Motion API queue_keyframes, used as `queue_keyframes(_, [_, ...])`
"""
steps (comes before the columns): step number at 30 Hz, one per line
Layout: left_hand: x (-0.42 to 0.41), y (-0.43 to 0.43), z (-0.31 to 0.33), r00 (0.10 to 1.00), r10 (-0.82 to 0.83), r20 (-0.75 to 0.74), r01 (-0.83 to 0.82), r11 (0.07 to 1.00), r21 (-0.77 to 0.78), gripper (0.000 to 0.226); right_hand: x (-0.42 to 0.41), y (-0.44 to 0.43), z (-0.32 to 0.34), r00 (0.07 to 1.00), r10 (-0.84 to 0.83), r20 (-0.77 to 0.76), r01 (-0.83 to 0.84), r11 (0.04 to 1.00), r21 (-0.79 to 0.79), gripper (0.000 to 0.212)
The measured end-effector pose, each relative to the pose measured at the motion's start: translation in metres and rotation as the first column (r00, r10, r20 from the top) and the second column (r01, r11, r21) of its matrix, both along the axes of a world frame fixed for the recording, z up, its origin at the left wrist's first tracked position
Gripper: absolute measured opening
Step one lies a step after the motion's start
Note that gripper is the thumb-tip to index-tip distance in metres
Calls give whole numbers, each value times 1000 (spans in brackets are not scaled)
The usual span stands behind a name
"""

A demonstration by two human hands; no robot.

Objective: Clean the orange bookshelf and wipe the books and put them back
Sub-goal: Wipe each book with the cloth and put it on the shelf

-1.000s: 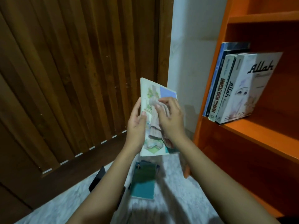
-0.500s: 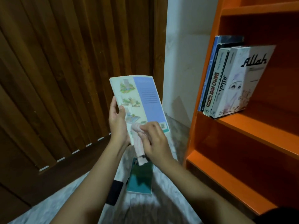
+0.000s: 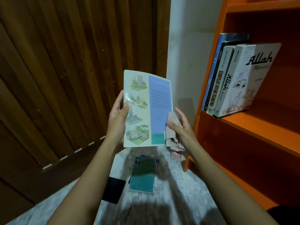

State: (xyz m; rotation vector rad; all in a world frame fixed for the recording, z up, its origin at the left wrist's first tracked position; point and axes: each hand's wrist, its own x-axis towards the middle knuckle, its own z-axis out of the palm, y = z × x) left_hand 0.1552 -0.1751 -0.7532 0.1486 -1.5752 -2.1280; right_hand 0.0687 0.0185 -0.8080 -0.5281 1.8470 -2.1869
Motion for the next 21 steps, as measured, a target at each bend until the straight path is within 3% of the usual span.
queue_keyframes(2, [-1,-1,-3,999,36,25,-34,995,-91,46,1,4,-6,999,42,6,-42,999,-9,80])
queue_keyframes(6, [-4,-5,-19,991,95,97,-81,987,-135,48,2,8,-9,996,54,71,-46,992,-117,74])
queue_keyframes(10, [-8,-3,-36,974,167,150,-123,957,-262,52,5,7,-3,999,38,27,-33,988,-153,68])
queue_keyframes(14, [-18,6,-37,947,274,170,-145,832,-535,55,14,4,7,997,21,-70,-30,989,-141,62])
queue_keyframes(18, [-21,26,-27,956,176,236,-33,861,-507,62,26,1,9,989,46,-139,-59,994,-90,59])
queue_keyframes(21, [-19,39,-14,977,61,204,41,886,-461,71,35,-2,9,975,63,-213,-68,998,-12,61])
